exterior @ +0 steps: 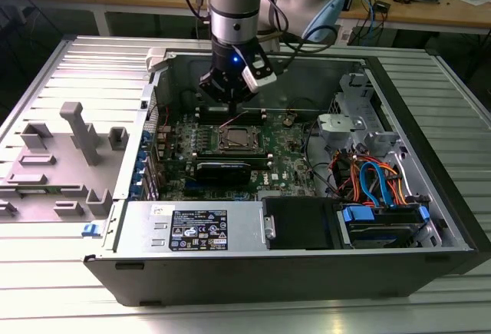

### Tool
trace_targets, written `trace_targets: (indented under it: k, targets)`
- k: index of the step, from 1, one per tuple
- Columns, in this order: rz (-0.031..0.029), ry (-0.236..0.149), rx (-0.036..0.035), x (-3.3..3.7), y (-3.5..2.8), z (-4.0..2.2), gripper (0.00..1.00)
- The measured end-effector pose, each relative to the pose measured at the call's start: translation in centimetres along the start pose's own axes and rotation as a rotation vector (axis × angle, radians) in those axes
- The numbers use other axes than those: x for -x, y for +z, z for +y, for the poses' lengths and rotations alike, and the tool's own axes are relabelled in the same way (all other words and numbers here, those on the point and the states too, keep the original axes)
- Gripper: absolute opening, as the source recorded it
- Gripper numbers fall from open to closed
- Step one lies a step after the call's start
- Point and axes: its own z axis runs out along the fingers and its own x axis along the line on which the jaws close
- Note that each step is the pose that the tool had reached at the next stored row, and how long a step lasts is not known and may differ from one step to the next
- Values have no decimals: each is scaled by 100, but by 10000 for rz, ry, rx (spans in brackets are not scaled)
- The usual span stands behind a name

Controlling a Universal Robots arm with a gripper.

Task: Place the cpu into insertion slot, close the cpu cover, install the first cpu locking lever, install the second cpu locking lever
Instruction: 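Install the first cpu locking lever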

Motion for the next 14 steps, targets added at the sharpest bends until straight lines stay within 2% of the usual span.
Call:
trace_targets:
  k: [14]
  targets:
    - [-1, -1, 14, 45, 54, 32, 11]
